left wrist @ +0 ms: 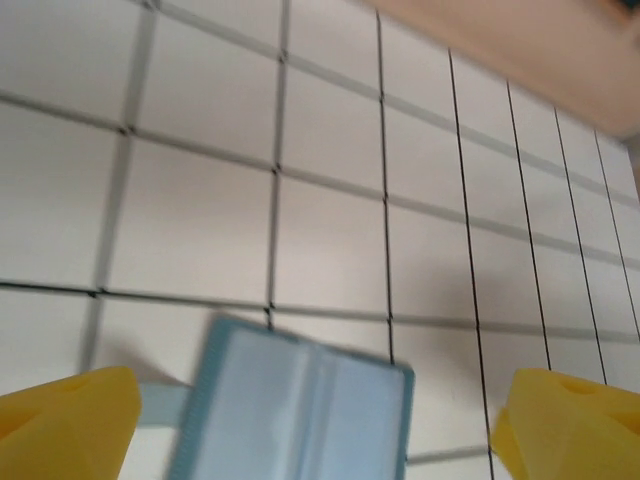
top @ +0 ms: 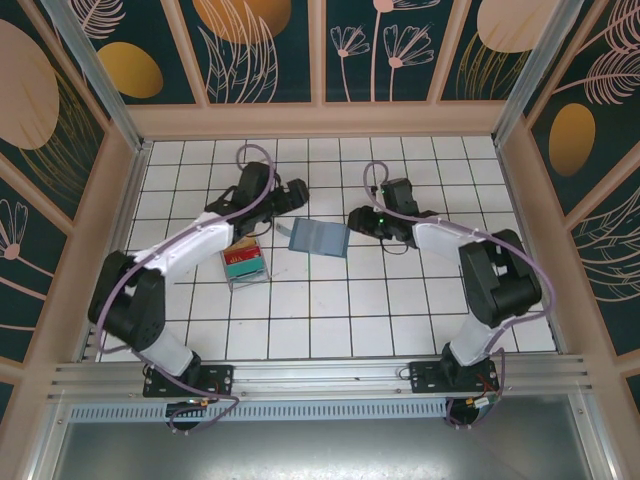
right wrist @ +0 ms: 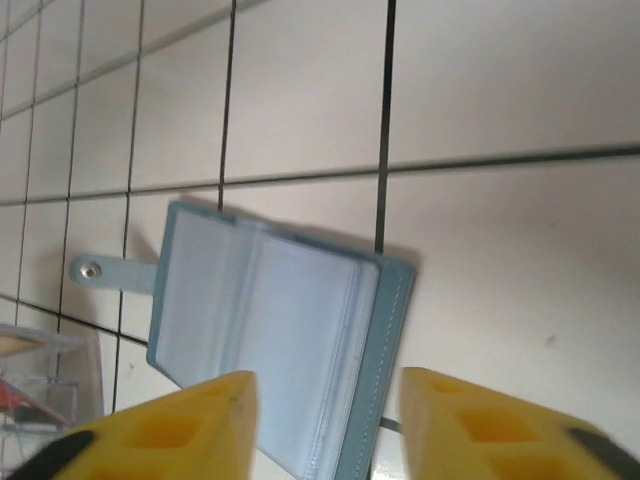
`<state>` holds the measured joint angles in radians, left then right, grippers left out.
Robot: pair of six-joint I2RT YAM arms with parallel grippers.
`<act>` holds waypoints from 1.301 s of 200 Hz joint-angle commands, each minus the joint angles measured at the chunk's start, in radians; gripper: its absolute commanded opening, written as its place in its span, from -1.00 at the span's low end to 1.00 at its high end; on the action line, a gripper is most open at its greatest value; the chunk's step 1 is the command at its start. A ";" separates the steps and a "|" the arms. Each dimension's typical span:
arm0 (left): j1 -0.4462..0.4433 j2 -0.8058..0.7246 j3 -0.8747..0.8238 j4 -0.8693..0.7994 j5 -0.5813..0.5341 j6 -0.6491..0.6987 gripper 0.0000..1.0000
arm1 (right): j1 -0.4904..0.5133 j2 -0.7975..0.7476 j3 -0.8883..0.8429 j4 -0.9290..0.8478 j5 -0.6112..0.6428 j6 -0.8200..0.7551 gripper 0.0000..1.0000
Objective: Take the credit cards out of the card holder
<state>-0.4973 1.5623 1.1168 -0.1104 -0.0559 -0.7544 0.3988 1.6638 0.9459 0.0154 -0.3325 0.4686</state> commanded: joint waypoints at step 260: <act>0.432 -0.119 -0.698 0.904 -0.630 0.517 0.98 | -0.407 -0.214 -0.470 0.594 0.573 -0.379 0.98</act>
<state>-0.0998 1.4384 0.4549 0.5121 -0.7773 -0.3233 0.0299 1.4151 0.5201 0.4442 0.2646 0.1081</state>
